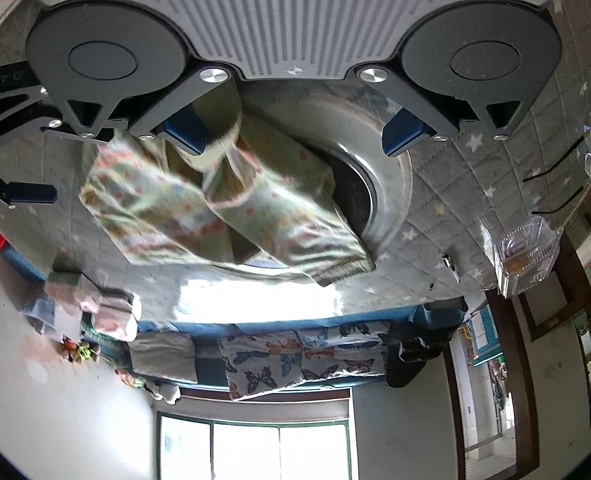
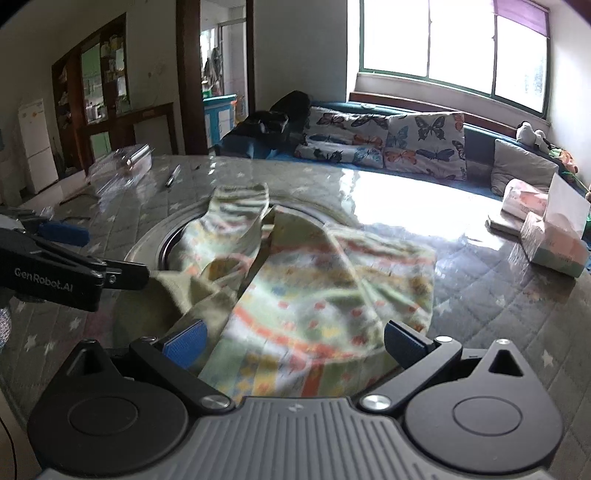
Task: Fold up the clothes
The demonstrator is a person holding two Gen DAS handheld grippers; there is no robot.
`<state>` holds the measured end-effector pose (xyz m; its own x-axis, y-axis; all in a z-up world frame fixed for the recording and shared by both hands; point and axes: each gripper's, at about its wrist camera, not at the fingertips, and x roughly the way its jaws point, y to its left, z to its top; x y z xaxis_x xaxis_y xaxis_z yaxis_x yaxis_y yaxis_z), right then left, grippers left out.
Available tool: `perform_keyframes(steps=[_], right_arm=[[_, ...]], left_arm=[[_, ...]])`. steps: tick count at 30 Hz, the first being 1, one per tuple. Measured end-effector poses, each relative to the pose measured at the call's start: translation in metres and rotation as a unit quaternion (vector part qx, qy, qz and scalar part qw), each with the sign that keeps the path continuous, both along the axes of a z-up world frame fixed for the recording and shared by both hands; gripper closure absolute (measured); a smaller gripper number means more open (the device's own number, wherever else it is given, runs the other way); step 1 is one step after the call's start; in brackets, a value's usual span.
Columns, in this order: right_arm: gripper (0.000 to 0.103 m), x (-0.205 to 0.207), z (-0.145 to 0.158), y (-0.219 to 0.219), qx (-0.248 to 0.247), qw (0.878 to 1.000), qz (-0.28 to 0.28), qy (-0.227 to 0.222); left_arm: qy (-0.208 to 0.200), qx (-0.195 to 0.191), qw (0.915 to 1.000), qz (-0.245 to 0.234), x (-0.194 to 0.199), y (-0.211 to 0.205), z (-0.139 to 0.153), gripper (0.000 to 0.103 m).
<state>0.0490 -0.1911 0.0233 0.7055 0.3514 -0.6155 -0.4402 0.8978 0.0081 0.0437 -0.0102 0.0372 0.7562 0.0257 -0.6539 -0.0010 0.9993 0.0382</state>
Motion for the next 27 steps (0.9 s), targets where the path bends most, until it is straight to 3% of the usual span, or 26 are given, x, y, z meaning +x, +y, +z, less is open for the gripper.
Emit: perform_keyframes(steps=[13,26,27], right_arm=[[0.020,0.092,0.002,0.025,-0.002,1.000,0.003,0.012],[0.036,0.162,-0.025,0.086,-0.061,0.997,0.055,0.006],[0.041,0.166,-0.028,0.088,-0.068,0.996,0.058,0.006]], left_arm=[[0.016,-0.030,0.9994,0.011,0.043,0.021,-0.018,0.000],[0.033,-0.049,0.9979,0.027,0.071,0.046,-0.031,0.000],[0.034,-0.050,0.9978,0.027,0.073,0.046,-0.031,0.000]])
